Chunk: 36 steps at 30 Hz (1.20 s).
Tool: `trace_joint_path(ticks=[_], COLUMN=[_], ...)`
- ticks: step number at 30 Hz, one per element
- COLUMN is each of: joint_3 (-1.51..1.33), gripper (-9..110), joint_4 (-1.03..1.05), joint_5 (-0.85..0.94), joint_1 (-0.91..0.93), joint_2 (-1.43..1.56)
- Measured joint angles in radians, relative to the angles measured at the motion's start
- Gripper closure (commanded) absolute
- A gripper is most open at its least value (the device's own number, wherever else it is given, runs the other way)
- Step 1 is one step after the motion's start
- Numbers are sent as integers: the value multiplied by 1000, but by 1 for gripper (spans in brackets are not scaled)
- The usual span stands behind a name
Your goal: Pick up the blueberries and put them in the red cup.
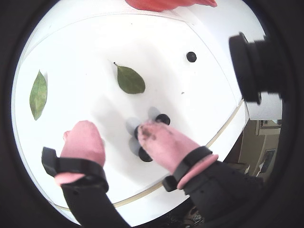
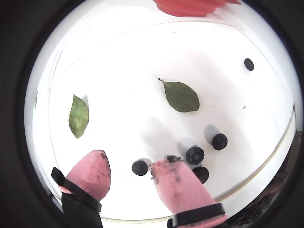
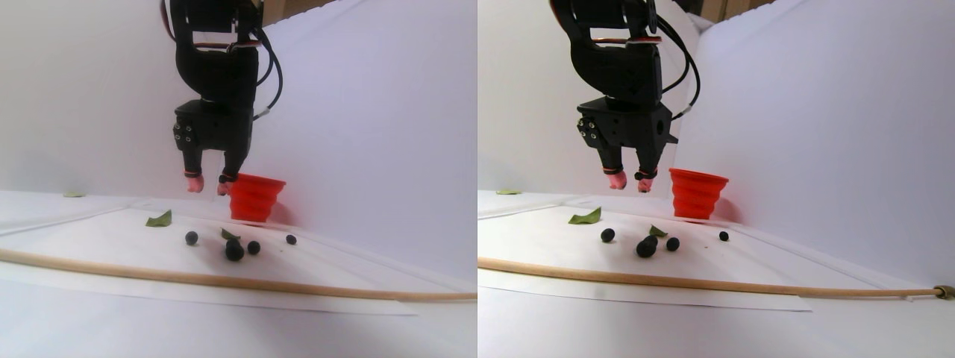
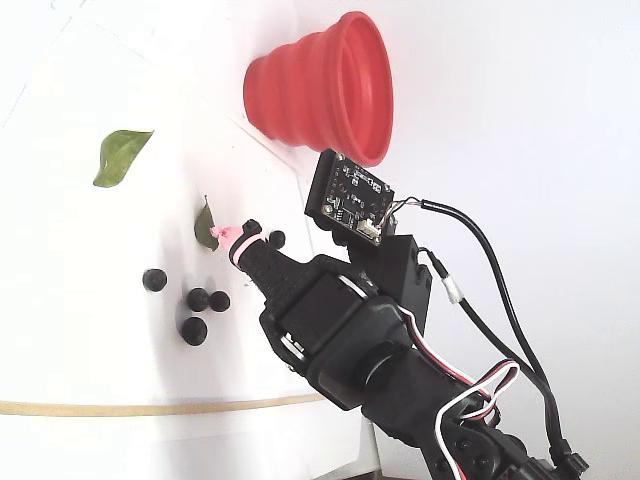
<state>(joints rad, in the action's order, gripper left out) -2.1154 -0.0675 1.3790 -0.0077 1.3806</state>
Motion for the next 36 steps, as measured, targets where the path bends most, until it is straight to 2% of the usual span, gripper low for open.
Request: trace_joint_path(ticks=[36], joint_3=[-14], gripper=[83], joint_4=[-98], joint_5=[-61], joint_1=[-38], joint_2=[-176])
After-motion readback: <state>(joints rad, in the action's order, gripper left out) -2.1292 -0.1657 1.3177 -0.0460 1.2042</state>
